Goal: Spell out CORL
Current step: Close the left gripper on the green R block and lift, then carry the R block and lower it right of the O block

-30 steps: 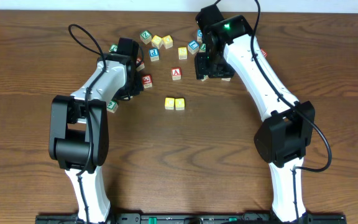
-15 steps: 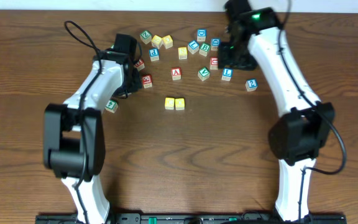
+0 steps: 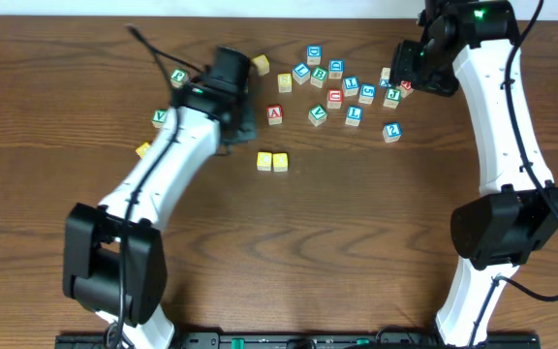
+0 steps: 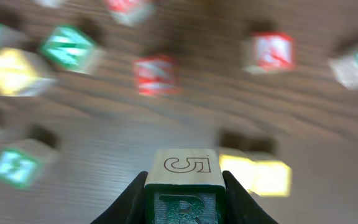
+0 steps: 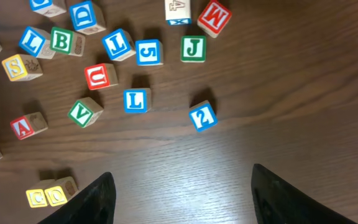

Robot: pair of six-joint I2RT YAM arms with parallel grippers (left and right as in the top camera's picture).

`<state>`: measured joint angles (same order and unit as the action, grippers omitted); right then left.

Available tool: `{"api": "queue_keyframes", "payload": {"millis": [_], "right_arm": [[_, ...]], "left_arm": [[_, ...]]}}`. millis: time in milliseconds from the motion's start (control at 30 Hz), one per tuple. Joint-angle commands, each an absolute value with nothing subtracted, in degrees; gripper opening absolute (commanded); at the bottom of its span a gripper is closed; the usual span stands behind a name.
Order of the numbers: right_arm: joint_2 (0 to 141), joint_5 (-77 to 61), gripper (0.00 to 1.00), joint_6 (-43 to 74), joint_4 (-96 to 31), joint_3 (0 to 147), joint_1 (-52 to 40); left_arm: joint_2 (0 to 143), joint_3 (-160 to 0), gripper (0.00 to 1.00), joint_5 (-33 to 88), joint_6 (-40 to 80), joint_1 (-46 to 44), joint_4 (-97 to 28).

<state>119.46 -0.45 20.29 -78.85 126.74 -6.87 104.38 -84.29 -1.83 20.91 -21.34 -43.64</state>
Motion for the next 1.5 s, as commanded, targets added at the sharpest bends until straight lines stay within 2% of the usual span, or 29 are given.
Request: {"api": "queue_keyframes", "payload": {"millis": [0,400,1467], "right_arm": [[118.87,-0.38,0.65,19.62,-79.13,127.5,-6.68],[118.87,-0.36,0.66,19.59,-79.5,127.5,-6.83],[118.87,-0.36,0.68,19.38,-79.99,127.5,-6.85]], "left_arm": [[104.49,-84.51,0.24,-0.43,21.78,-26.04,-43.4],[110.63,-84.51,0.24,-0.62,27.0,-34.85,-40.27],[116.49,-84.49,0.25,-0.45,30.33,-35.99,-34.41]]}}
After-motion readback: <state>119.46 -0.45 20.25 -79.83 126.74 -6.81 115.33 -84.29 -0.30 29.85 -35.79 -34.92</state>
